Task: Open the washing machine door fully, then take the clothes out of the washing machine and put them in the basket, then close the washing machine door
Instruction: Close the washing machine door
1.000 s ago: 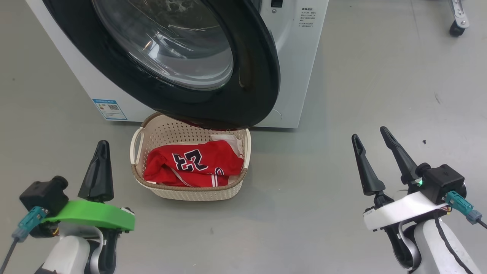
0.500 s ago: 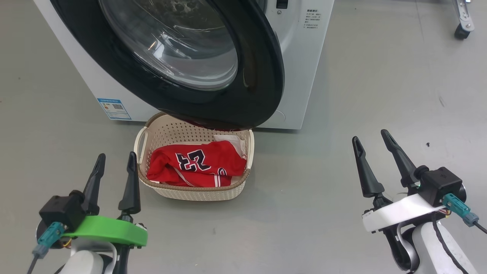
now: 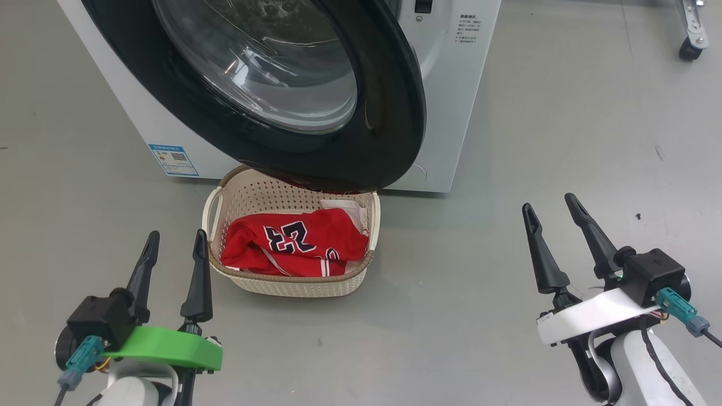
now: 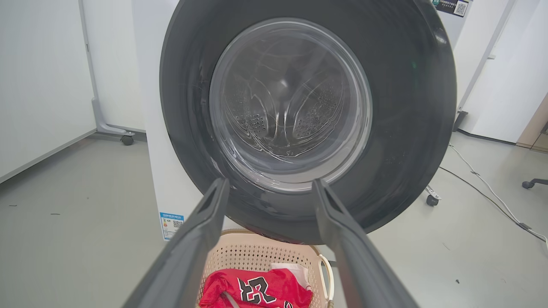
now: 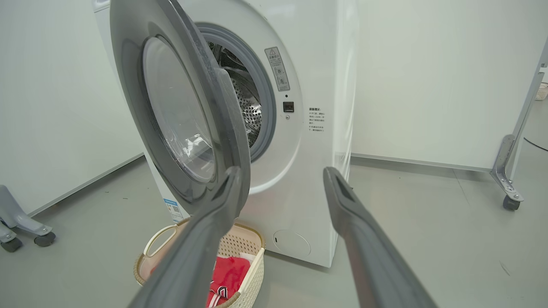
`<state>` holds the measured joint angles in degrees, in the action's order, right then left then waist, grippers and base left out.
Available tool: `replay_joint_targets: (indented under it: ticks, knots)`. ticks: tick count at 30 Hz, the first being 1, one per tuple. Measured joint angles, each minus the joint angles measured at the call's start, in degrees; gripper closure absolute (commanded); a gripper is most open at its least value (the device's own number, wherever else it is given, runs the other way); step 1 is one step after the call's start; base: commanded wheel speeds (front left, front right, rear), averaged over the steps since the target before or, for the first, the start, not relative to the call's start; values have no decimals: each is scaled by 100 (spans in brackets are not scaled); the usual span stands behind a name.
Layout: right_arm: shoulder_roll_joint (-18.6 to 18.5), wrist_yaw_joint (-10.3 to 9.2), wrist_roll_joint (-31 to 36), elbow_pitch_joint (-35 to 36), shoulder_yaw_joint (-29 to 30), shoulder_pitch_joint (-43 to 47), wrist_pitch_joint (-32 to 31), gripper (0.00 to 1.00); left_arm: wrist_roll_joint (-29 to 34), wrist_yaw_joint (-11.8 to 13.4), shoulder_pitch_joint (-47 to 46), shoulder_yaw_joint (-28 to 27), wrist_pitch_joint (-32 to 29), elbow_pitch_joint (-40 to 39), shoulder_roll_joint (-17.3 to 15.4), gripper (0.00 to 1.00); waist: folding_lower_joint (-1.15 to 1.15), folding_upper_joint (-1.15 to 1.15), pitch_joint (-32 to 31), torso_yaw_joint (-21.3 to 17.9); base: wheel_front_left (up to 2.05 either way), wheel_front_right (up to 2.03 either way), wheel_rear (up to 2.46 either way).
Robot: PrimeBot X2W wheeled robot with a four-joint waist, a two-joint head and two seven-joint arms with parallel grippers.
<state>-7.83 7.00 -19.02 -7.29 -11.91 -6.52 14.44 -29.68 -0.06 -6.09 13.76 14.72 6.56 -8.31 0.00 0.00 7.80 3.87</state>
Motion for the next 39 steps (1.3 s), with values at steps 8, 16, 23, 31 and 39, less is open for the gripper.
replay_joint_targets:
  ticks: [8, 16, 23, 31, 39]
  knots:
    - [4, 0, 0, -1, 15, 1, 0, 0, 130, -34, 58, -30, 0, -25, 87, 0, 0, 0, 1, 19, 0, 0, 0]
    - [1, 0, 1, 18, 10, 3, 0, 100, 386, -85, 159, -33, 0, -32, 155, 0, 0, 0, 46, 47, 0, 0, 0]
    - [-64, 0, 9, 86, -41, 4, 0, 100, 453, -177, 162, -37, 0, -73, 252, 0, 0, 0, 142, 91, 0, 0, 0]
    - [-181, 0, 63, 205, -51, -1, 0, 100, 486, -234, 158, -34, 0, -91, 369, 0, 0, 0, 274, 217, 0, 0, 0]
    - [-468, 0, 157, 313, -572, -225, 0, 100, 580, -285, 141, -26, 0, -137, 442, 0, 0, 0, 497, 386, 0, 0, 0]
